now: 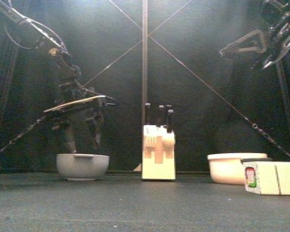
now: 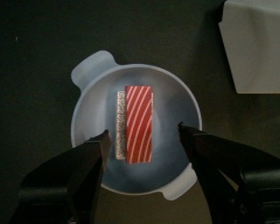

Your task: Grab salmon sushi

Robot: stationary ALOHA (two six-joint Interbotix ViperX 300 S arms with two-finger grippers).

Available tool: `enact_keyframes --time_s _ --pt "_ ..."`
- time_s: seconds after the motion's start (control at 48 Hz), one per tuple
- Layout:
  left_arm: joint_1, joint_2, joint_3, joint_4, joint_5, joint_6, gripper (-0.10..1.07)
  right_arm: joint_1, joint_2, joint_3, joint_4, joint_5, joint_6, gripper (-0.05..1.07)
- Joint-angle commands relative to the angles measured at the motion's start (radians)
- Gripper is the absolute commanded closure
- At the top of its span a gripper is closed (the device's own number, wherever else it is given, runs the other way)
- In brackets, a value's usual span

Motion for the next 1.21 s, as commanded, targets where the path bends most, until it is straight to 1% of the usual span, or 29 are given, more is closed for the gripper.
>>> enact_keyframes --time_s 0.0,0.167,0.333,0.729,1.188 --pt "-0.005 -0.005 -0.012 0.011 -0.003 0.003 0.03 -0.002 0.005 -0.02 0.002 -0.005 0.002 1.01" --pt "-0.005 -0.006 -0.011 0.048 -0.009 0.018 0.03 -0.003 0.003 -0.025 0.0 -0.005 0.003 1.01" --pt "-0.005 -0.003 -0.012 0.074 -0.011 0.055 0.03 -0.002 0.003 -0.026 0.002 -0.003 0.003 1.0" --pt "-0.005 0.061 -0.028 0.074 -0.017 0.114 0.03 0.003 -0.009 -0.018 0.0 -0.005 0.003 1.01" --pt "-0.005 0.112 -0.032 0.074 -0.017 0.126 0.03 0.002 -0.009 -0.018 -0.002 -0.005 0.002 1.0"
